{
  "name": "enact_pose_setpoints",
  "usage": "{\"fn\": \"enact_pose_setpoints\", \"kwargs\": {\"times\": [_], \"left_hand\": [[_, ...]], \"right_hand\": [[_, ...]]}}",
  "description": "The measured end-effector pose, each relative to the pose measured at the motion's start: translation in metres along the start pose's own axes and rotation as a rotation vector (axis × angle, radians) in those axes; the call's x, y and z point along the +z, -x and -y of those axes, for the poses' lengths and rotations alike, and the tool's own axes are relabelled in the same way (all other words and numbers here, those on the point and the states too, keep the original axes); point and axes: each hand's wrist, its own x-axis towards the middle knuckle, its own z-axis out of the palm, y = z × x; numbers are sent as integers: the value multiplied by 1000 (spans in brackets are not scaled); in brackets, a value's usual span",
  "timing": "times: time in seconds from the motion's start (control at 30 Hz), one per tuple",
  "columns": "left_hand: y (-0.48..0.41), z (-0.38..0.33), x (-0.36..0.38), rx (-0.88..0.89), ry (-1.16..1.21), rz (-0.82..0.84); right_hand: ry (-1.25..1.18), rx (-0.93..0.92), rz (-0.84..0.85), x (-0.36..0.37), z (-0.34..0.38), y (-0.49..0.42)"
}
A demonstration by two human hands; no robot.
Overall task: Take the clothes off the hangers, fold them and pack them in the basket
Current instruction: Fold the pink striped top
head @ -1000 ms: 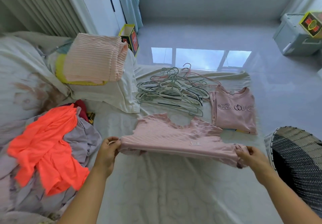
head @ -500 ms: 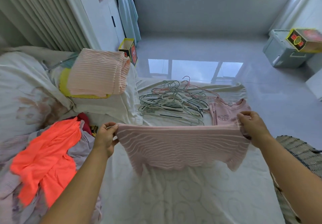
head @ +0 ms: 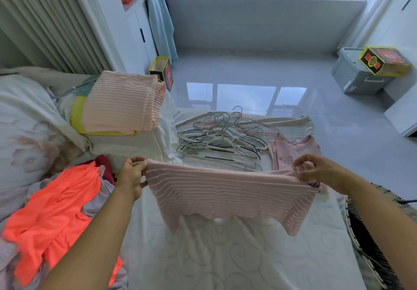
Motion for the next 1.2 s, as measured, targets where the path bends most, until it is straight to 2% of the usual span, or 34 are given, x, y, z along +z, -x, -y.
{"fn": "enact_pose_setpoints", "kwargs": {"times": [0.1,0.2,0.4,0.6,0.77,1.03,1.2], "left_hand": [[-4,-17,13,26,28,-7],[-3,-29,18,71,77,8],[9,-17,11,96,84,12],[18,-22,9,56,50,76],[24,-28,-1,130,-2,162],[52,-24,-19,217,19,94],[80,-15,-39,269,33,134]], "right_hand": [[-67,-61,-224,-4,8,-8],[-244,-149,-301,-11,8,-13],[-427,-124,-216,-11,0,-10],[-345,-132,-184,-14,5,0],[-286,-144,-142,-19,15,16],[-366,-143,-149,-20,13,43],[-405,-79,-96,-21,-11,58]]}}
